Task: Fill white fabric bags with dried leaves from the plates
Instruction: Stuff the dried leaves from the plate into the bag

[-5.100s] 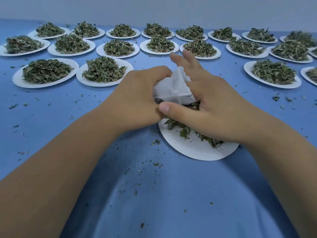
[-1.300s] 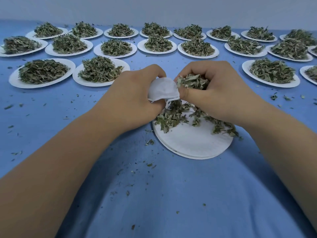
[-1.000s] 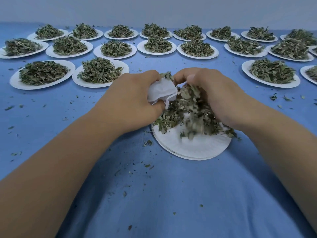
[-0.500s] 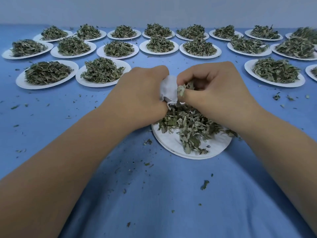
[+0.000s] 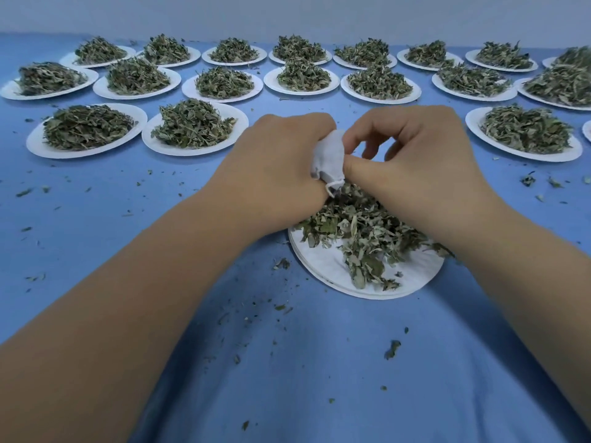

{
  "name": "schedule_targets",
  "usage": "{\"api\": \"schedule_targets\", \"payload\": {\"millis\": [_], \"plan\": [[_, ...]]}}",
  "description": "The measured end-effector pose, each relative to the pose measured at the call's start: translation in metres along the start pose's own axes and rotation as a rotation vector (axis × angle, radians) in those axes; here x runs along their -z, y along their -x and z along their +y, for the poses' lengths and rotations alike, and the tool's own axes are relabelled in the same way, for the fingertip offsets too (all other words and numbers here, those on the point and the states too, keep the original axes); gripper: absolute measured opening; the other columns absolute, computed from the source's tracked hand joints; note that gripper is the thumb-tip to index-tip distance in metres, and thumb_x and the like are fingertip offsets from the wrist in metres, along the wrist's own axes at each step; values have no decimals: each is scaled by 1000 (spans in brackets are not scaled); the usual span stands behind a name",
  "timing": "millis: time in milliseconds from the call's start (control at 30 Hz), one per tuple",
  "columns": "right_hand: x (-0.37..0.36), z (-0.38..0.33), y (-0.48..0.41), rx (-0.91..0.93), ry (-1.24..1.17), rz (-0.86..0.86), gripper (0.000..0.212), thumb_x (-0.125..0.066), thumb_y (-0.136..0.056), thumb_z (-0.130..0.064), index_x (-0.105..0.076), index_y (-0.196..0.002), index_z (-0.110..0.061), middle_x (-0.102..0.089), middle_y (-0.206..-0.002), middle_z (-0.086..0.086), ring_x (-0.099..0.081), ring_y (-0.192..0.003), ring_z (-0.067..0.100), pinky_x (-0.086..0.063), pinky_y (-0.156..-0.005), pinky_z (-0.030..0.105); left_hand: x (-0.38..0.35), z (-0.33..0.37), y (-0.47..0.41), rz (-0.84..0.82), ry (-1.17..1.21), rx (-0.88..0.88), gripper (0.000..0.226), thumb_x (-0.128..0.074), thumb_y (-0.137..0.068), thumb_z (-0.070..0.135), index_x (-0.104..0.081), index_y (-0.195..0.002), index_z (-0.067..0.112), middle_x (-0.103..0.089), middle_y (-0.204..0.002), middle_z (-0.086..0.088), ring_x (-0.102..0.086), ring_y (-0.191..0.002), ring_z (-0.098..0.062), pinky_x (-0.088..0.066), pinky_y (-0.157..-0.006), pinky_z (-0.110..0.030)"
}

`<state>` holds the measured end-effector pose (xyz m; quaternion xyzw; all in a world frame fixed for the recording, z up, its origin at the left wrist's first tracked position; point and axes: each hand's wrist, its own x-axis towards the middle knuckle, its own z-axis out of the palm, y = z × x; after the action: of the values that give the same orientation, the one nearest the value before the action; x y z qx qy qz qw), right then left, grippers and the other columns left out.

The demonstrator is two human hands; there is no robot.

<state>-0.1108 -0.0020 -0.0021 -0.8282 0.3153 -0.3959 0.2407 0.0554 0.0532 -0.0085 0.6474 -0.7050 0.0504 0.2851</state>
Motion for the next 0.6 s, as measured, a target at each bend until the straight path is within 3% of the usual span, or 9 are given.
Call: {"api": "schedule_targets", "payload": {"millis": [100,200,300,367,433,500,567,600], "plan": [[-2,-1,-3,33,36,18,21,-76,-81,-23,-58,-76,-13,-59,-70,0,-44,-55,5,-32,-54,15,2,1,0,4,-37,-44,22,-61,-75,17,-65,-96,20,-58,-69,4,-53,-64,-20,-46,-55,-42],[5,-1,-4,3,-40,-51,26,-78,-87,-26,-58,-79,-12,-59,-70,-6,-50,-58,2,-35,-58,12,6,-6,1,25,-49,-14,19,-60,-75,18,-62,-93,20,-52,-68,5,-49,-63,-18,-38,-54,-34],[25,5,-2,-20,-7,-222,22,-72,-87,-50,-65,-100,-34,-65,-92,-21,-60,-85,-5,-40,-70,12,9,-16,1,0,-66,48,16,-64,-78,16,-61,-94,17,-55,-76,2,-51,-71,-25,-40,-60,-35],[38,9,2,19,179,-476,49,-63,-74,-79,-58,-116,-54,-56,-112,-39,-53,-103,-16,-39,-74,17,9,-18,1,14,-67,61,17,-65,-78,16,-62,-95,14,-58,-84,-3,-53,-79,-30,-46,-67,-40],[45,9,5,55,306,-660,67,-61,-61,-92,-48,-121,-64,-47,-118,-45,-46,-108,-21,-37,-77,15,9,-17,1,23,-61,60,18,-63,-79,17,-61,-96,13,-58,-84,-5,-53,-80,-31,-48,-70,-44],[44,11,5,91,355,-718,61,-66,-62,-88,-48,-115,-65,-45,-114,-50,-44,-104,-25,-39,-75,9,7,-16,2,10,-59,67,17,-62,-80,19,-59,-97,16,-59,-79,-4,-54,-76,-30,-49,-65,-44],[42,11,4,89,344,-670,44,-69,-66,-75,-54,-105,-62,-47,-106,-53,-45,-98,-28,-36,-73,-2,6,-17,2,-20,-49,76,18,-62,-81,20,-58,-98,21,-61,-78,-3,-56,-73,-27,-50,-63,-41],[41,12,3,80,332,-634,39,-70,-67,-70,-57,-103,-58,-51,-105,-49,-48,-97,-24,-37,-72,0,6,-17,3,-41,-46,76,19,-62,-81,22,-58,-99,23,-62,-79,-2,-56,-73,-26,-51,-63,-41]]}}
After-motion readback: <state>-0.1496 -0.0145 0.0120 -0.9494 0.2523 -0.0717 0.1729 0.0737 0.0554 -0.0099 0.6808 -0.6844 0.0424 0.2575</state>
